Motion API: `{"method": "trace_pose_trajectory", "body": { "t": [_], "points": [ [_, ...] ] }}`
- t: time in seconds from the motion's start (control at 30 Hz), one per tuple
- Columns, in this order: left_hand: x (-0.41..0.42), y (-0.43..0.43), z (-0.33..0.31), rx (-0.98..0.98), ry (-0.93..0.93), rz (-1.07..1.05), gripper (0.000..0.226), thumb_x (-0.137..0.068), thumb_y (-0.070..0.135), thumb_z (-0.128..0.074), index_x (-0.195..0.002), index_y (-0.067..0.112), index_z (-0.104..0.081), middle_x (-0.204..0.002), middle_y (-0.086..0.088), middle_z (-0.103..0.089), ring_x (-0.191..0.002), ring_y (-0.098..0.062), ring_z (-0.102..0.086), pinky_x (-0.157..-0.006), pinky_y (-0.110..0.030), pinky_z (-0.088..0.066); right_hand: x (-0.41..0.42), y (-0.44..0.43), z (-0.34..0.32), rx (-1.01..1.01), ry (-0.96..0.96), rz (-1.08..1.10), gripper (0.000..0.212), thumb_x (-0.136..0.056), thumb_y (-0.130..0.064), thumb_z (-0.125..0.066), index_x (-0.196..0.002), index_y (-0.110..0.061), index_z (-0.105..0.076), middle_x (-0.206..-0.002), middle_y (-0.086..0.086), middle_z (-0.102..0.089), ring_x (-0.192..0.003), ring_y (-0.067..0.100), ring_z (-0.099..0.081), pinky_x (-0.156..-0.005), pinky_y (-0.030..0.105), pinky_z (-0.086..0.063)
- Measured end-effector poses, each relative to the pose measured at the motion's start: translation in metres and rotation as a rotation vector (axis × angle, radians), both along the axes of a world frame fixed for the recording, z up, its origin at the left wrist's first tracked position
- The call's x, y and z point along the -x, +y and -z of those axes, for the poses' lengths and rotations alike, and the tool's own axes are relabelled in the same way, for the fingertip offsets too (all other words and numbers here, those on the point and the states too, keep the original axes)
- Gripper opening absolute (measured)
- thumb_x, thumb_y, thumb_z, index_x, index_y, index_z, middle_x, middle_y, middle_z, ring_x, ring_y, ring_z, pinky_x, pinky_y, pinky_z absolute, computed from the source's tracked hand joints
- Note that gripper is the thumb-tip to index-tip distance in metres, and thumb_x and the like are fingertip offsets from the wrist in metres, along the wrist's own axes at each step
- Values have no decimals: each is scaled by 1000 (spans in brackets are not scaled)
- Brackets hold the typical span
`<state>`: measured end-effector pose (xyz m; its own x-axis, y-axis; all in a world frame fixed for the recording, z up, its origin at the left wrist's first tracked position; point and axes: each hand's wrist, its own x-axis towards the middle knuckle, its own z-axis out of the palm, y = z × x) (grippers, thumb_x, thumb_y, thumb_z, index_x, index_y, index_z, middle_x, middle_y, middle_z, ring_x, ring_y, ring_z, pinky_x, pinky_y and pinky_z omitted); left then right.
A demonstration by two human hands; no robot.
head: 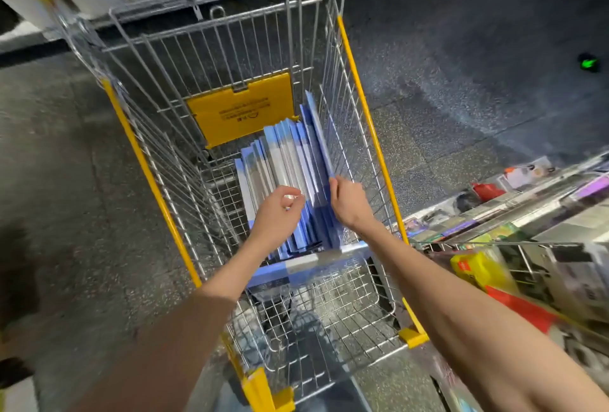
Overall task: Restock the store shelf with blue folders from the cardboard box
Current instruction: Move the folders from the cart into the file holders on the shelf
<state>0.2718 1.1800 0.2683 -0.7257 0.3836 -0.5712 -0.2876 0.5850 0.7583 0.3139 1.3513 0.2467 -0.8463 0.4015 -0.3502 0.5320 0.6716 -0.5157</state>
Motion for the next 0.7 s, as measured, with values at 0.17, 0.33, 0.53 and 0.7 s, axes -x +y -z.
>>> {"method": "trace_pose_trajectory", "body": {
  "t": [0.17, 0.33, 0.53, 0.7],
  "points": [
    [28, 32, -23, -89, -166, -55, 69, -97, 65, -45, -152, 24, -40, -152, 0, -48, -126, -22, -57, -102, -43, -51, -17, -21, -45, -35, 79, -5, 33, -108, -23, -36, -83, -8, -53, -81, 28, -66, -75, 44, -62, -64, 38, -32],
    [33, 51, -51, -141, -253, -79, 84, -98, 67, -42, -158, 11, -25, -159, -7, -37, -138, -32, -47, -84, -26, -54, -44, -53, -72, -83, 157, -83, 30, -107, -26, -41, -98, -4, -59, -82, 28, -67, -78, 47, -62, -65, 46, -40],
    [28, 30, -71, -157, 15, -109, 41, -110, 27, -35, -129, -3, -56, -111, -9, -58, -99, -21, -52, -72, -27, -34, -67, -74, -91, 170, 261, 66, 29, -105, -27, -46, -107, -10, -69, -80, 6, -70, -79, 26, -67, -73, 37, -49],
    [46, -15, -94, -171, 78, -4, 45, -110, 38, -32, -137, 12, -58, -125, -5, -68, -111, -26, -65, -98, -47, -52, -98, -82, -75, 614, 380, 894, 30, -104, -14, -44, -86, -7, -67, -76, 13, -70, -66, 24, -68, -58, 34, -59]
  ]
}}
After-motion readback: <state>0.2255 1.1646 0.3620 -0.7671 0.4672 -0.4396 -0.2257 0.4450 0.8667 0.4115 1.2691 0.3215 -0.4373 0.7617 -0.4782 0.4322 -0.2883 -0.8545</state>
